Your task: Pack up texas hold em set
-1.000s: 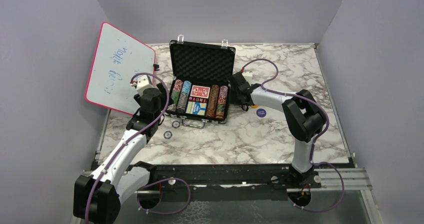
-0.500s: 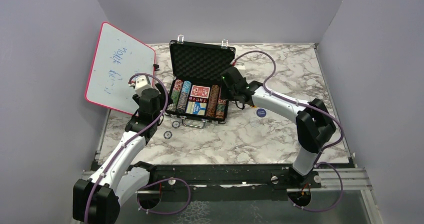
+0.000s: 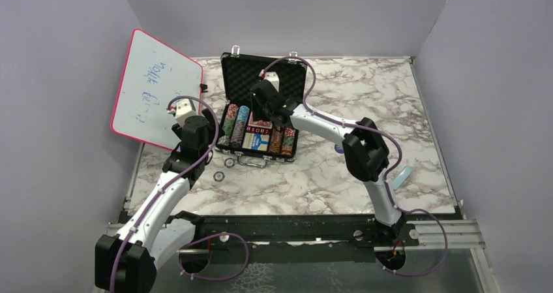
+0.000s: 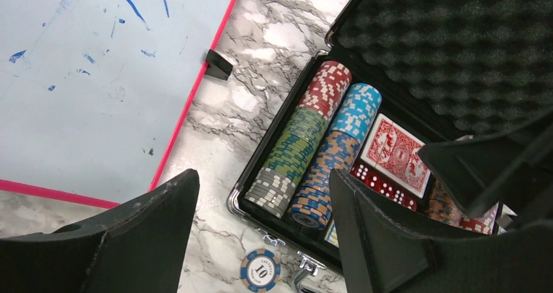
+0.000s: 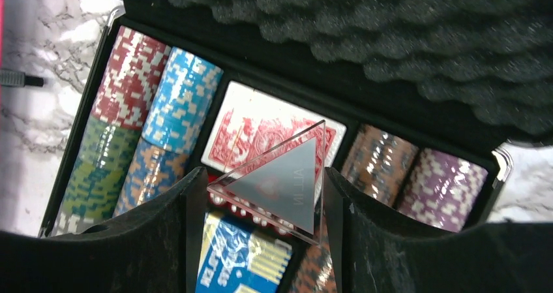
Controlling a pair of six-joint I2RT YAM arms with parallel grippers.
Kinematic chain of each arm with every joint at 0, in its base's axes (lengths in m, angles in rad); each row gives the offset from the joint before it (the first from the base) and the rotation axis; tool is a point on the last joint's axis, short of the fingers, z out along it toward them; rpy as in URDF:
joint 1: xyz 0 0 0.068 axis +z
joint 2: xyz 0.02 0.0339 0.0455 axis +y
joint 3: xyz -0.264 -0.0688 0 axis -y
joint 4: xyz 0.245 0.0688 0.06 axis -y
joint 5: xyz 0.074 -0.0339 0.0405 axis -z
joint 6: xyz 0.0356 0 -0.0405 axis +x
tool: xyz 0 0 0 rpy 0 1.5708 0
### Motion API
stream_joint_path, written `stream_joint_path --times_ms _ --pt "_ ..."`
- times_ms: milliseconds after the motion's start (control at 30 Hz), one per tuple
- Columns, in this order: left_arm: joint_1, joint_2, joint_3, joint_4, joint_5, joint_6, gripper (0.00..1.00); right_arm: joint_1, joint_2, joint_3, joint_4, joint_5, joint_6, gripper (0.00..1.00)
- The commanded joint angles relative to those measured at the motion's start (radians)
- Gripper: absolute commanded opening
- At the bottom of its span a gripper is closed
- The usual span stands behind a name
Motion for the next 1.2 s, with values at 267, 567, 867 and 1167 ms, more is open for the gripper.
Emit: stream_joint_path --times_ms 267,567,867,1167 --pt "0.006 -0.012 0.000 0.003 -0.049 0.015 0.76 0.013 0.157 0.146 -0.026 0.008 -0.072 0.55" --pt "0.007 -0.011 0.000 0.004 -0.057 0.020 0.76 0.013 0.200 0.212 -0.044 -0.029 -0.114 0.68" --pt "0.009 -0.023 0.008 0.028 0.007 0.044 0.76 0.013 0.050 0.158 -0.014 -0.086 -0.129 0.74" --pt "0.008 -0.039 -0.004 0.037 0.031 0.045 0.76 0.005 -0.260 -0.179 0.004 0.025 -0.075 0.74"
